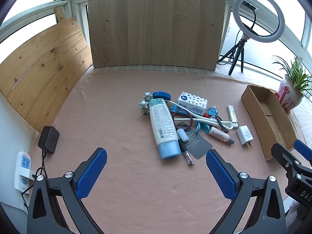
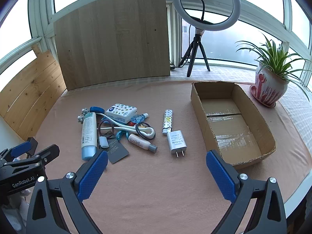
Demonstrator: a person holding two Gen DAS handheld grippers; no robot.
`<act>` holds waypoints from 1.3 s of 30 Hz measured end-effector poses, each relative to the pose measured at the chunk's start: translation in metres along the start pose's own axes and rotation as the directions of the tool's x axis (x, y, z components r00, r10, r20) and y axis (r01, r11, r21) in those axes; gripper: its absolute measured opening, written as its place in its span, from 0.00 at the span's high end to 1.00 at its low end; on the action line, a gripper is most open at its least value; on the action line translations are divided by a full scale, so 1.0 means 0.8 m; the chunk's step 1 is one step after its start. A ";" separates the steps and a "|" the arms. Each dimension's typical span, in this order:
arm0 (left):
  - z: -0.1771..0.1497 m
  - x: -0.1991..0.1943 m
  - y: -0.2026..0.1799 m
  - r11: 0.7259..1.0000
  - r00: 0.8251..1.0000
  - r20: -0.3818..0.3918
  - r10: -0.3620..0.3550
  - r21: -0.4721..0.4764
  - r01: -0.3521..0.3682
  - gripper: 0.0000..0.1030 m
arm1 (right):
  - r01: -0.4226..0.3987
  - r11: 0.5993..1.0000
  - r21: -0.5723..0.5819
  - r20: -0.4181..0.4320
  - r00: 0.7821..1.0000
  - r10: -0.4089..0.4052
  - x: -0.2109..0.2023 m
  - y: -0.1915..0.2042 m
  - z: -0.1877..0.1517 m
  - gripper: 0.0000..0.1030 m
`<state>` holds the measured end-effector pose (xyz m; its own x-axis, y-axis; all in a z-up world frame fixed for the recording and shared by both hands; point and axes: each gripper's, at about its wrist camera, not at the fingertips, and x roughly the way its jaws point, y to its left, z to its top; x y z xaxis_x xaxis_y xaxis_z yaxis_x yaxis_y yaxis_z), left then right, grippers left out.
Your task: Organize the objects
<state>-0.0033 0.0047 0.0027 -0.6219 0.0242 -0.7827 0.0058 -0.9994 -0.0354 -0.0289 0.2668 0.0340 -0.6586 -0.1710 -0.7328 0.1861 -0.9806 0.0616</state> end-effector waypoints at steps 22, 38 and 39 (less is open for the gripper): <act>0.002 0.005 0.001 1.000 1.000 -0.002 0.003 0.005 -0.003 0.00 | -0.017 1.000 -0.004 -0.019 1.000 0.016 0.008 0.003 0.002 0.03; 0.003 0.003 0.003 1.000 1.000 0.000 -0.001 0.004 0.001 0.00 | -0.019 1.000 -0.015 -0.019 1.000 0.019 0.008 0.006 0.005 0.03; 0.003 0.003 0.003 1.000 1.000 0.000 -0.002 0.004 0.002 0.00 | -0.019 1.000 -0.016 -0.019 1.000 0.019 0.008 0.006 0.005 0.03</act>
<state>-0.0067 0.0021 0.0020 -0.6220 0.0259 -0.7826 0.0015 -0.9994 -0.0343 -0.0350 0.2606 0.0324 -0.6407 -0.1877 -0.7445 0.2101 -0.9755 0.0651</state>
